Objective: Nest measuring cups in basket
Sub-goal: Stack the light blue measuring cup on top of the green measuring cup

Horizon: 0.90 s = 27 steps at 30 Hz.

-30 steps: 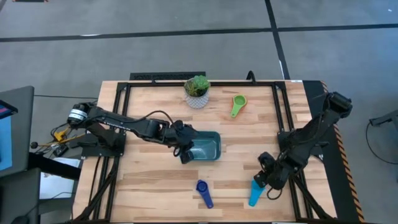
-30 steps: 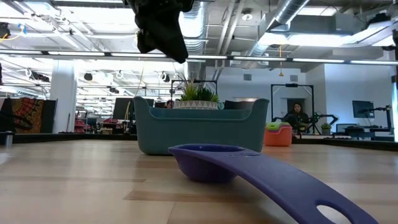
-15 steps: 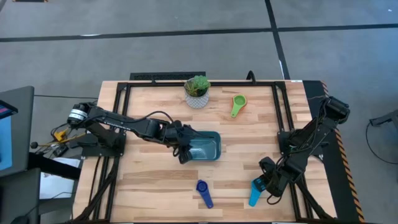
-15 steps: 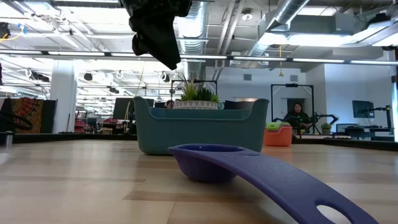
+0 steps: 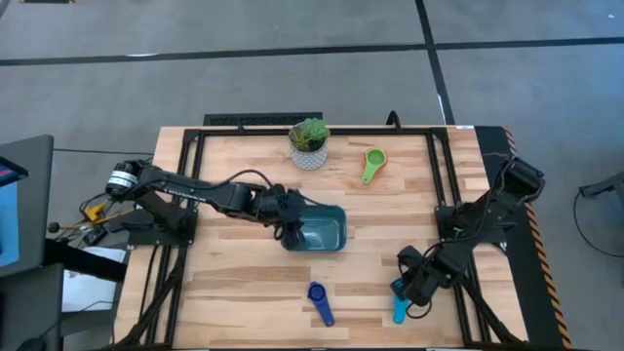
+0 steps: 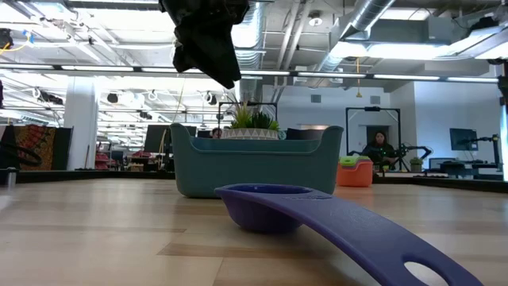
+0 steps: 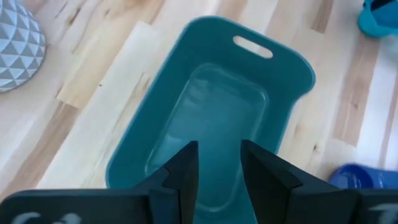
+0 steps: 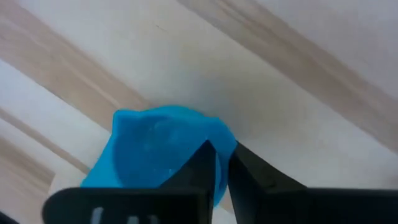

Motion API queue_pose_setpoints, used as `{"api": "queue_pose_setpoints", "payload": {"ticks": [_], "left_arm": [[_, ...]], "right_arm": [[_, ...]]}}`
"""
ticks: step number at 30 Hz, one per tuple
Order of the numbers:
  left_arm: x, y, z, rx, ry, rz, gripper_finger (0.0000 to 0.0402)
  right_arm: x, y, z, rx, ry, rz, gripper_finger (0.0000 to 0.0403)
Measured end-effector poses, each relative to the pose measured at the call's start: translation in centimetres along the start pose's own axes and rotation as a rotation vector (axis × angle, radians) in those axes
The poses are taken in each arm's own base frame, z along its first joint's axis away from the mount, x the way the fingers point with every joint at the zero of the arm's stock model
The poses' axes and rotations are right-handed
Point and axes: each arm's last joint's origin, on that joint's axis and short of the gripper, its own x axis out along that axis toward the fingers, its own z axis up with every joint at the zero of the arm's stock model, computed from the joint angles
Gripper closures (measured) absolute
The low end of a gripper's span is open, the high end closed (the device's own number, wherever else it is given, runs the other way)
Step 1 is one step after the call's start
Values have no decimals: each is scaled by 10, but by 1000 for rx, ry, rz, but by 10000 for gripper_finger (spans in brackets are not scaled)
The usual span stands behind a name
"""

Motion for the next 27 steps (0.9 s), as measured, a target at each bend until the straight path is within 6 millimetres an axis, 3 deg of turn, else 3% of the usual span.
{"api": "queue_pose_setpoints", "payload": {"ticks": [7, 12, 21, 27], "left_arm": [[1, 2, 1, -26, 3, -10, 294], [1, 3, 2, -59, -2, -1, 294], [3, 10, 5, -205, -11, 20, 294], [3, 12, 6, -154, -27, 57, 294]], "right_arm": [[-15, 2, 20, -66, -56, 53, 391], [-32, -6, 48, -97, -112, 31, 379], [-68, -30, 125, -133, -267, 29, 393], [-91, -63, 185, -55, -385, 45, 385]]}}
